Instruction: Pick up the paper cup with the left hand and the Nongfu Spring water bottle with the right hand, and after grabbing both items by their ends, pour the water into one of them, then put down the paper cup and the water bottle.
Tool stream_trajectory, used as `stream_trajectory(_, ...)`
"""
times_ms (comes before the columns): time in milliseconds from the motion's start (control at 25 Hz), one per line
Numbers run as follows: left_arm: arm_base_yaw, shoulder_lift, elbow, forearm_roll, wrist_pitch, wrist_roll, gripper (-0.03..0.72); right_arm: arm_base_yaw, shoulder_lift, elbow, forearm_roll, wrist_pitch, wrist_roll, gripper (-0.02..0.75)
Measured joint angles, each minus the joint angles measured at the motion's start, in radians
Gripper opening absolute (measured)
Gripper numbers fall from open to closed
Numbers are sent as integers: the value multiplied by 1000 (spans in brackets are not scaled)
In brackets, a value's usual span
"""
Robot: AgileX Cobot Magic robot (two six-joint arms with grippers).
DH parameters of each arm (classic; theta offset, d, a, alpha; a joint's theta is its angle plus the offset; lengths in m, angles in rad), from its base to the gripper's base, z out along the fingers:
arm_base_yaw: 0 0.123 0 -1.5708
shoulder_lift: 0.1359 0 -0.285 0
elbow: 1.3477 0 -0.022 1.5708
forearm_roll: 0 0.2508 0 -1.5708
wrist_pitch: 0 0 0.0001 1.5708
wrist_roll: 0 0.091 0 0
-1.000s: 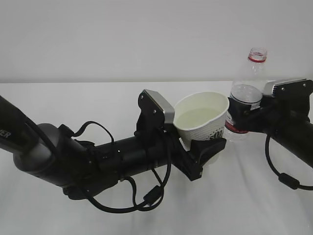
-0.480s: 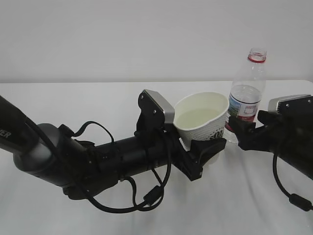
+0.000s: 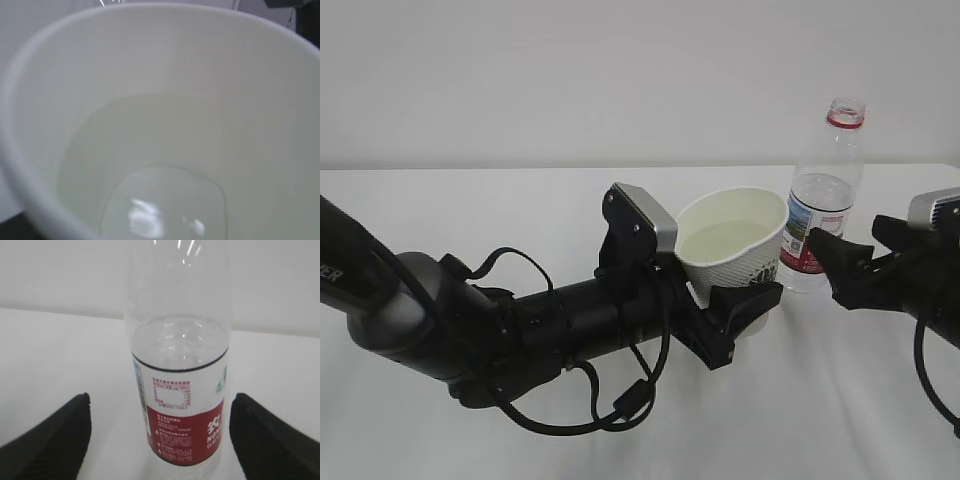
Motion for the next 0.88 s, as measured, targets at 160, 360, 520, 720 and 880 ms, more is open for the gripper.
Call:
stream_trajectory(160,0,0,0,2,0,0,528,0,-76,34,18,-1,0,650)
stream_trajectory(360,0,0,0,2,45,0,528,0,-130,76,94,-2,0,646)
stream_trajectory(520,0,0,0,2,49,0,528,0,-135,98,163,-2,-8,643)
stream_trajectory(720,0,0,0,2,49,0,528,0,-135,114,205,-2,-11,643)
stream_trajectory(880,0,0,0,-2,49,0,528,0,-135,114,205,-2,-30,638)
